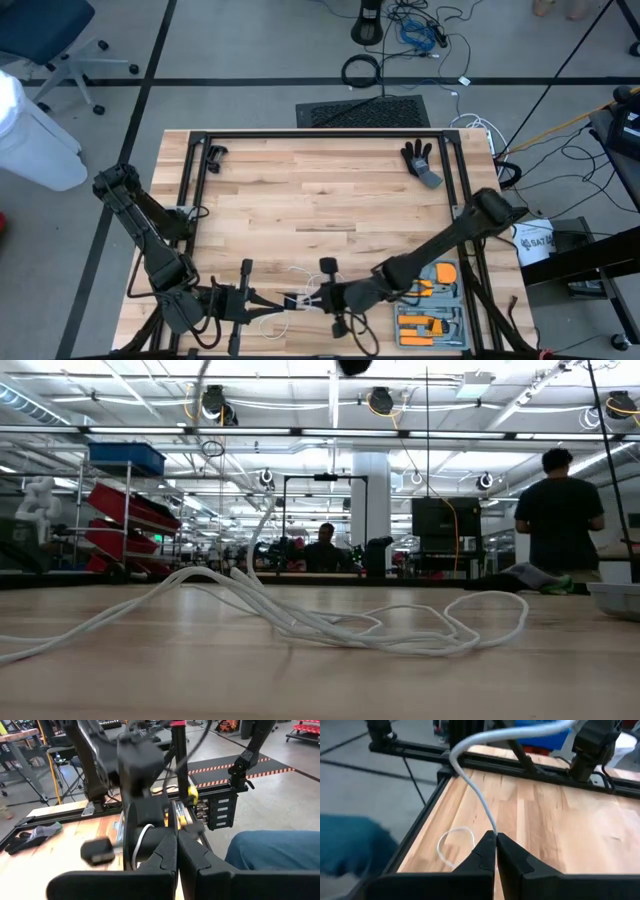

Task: Coil cords
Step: Coil the white cable wire onto the spool

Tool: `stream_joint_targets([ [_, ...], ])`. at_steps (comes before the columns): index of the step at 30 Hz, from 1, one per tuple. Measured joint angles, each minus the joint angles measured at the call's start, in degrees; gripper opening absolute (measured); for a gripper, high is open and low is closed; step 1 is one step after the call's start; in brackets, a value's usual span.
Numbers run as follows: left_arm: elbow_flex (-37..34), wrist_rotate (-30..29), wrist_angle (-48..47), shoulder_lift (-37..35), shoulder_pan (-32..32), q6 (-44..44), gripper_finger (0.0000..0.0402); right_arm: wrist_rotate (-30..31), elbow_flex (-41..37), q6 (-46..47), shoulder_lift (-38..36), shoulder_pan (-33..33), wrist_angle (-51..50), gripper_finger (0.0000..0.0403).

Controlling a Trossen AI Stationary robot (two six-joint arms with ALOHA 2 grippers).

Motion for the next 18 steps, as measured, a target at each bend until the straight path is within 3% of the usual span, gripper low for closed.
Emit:
stream_joint_targets([
  [8, 0.0, 0.59, -2.2, 0.0, -0.02, -1.21, 0.0002, 0.17, 0.02, 0.17, -9.97, 4.45, -13.75, 0.0],
  [18, 0.02, 8.02, -3.28, 0.79, 1.74, -5.93, 0.0002, 3.39, 0.02, -3.38, -14.31, 7.01, -12.63, 0.0],
])
